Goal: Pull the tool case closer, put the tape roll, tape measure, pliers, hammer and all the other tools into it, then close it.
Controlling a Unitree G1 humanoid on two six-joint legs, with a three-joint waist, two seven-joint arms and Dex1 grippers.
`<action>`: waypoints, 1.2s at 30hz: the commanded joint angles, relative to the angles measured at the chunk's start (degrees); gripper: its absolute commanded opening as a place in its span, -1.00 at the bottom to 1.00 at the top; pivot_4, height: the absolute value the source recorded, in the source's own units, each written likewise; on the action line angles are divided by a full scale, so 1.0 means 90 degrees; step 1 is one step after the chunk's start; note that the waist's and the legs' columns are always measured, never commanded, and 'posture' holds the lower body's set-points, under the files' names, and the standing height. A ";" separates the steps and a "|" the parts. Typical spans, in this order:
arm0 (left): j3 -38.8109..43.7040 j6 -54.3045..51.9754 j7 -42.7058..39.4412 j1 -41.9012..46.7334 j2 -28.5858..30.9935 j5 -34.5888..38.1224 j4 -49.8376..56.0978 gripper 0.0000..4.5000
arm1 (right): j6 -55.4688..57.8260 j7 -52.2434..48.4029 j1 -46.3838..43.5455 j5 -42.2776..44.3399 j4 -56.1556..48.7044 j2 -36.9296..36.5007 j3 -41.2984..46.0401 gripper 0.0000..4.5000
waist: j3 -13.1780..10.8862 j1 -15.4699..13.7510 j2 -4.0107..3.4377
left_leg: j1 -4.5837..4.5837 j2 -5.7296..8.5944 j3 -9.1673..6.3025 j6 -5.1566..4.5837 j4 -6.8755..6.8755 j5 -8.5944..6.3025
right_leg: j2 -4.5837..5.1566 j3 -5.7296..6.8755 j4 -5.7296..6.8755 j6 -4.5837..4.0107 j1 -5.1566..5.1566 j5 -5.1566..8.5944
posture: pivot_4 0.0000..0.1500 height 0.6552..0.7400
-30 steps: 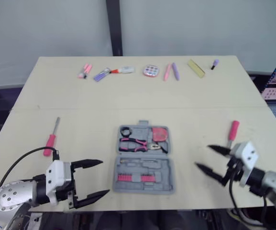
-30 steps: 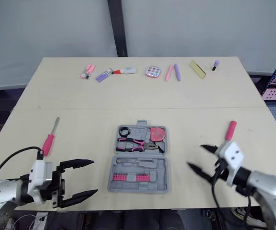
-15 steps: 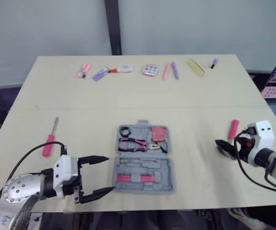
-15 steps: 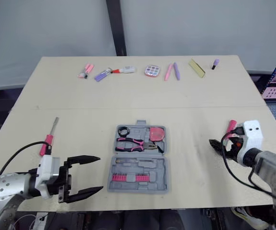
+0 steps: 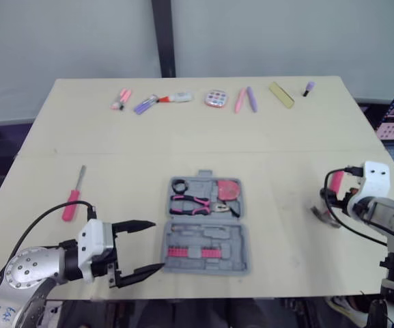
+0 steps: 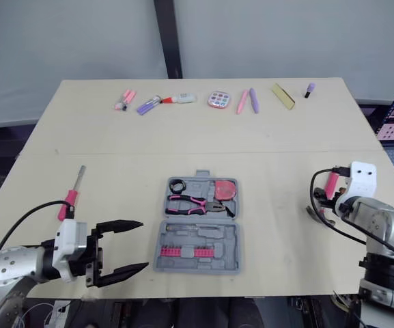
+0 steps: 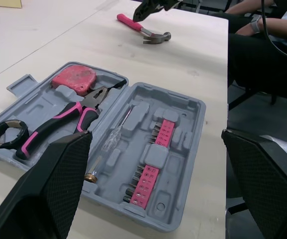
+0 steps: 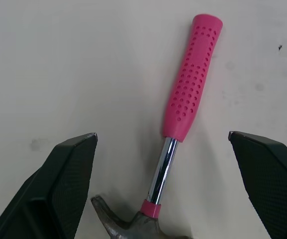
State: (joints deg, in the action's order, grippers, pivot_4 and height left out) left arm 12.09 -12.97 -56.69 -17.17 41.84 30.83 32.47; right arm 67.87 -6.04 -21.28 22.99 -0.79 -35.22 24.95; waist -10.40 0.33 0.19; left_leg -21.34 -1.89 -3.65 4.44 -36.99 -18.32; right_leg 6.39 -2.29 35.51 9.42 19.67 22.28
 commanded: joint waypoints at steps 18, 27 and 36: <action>0.0029 0.0000 0.0111 -0.0178 0.0097 -0.0032 0.0299 0.99 | 0.1381 0.0824 -0.0195 -0.0598 -0.0436 0.0947 0.0866 1.00 | 0.0000 0.0058 -0.0005 | 0.0006 0.0000 0.0006 0.0000 0.0007 0.0003 | -0.0002 -0.0009 0.0005 -0.0001 0.0004 0.0000 | 1.00 1.00; 0.0071 0.0145 0.0040 -0.0305 0.0042 -0.0096 0.0198 1.00 | 0.1364 0.0719 -0.0277 -0.0674 -0.0292 0.0933 0.0770 0.62 | 0.0000 0.0138 -0.0005 | 0.0006 0.0000 0.0006 0.0000 0.0009 0.0003 | -0.0001 -0.0009 0.0005 -0.0001 0.0004 0.0000 | 1.00 1.00; 0.0093 0.0283 -0.0012 -0.0408 0.0026 -0.0149 0.0095 1.00 | 0.1308 0.0678 -0.0331 -0.0672 -0.0201 0.0935 0.0682 -0.98 | 0.0000 0.0139 -0.0005 | 0.0006 0.0000 0.0005 0.0000 0.0009 0.0003 | -0.0001 -0.0010 0.0004 -0.0001 0.0003 0.0000 | 1.00 1.00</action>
State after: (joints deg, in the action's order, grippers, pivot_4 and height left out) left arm 12.20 -11.45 -56.44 -20.50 42.19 29.18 32.87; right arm 79.83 0.55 -24.46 17.70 -2.32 -26.53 30.54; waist -10.40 1.58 0.14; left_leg -21.28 -1.89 -3.59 4.44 -36.90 -18.30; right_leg 6.38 -2.39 35.54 9.41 19.70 22.28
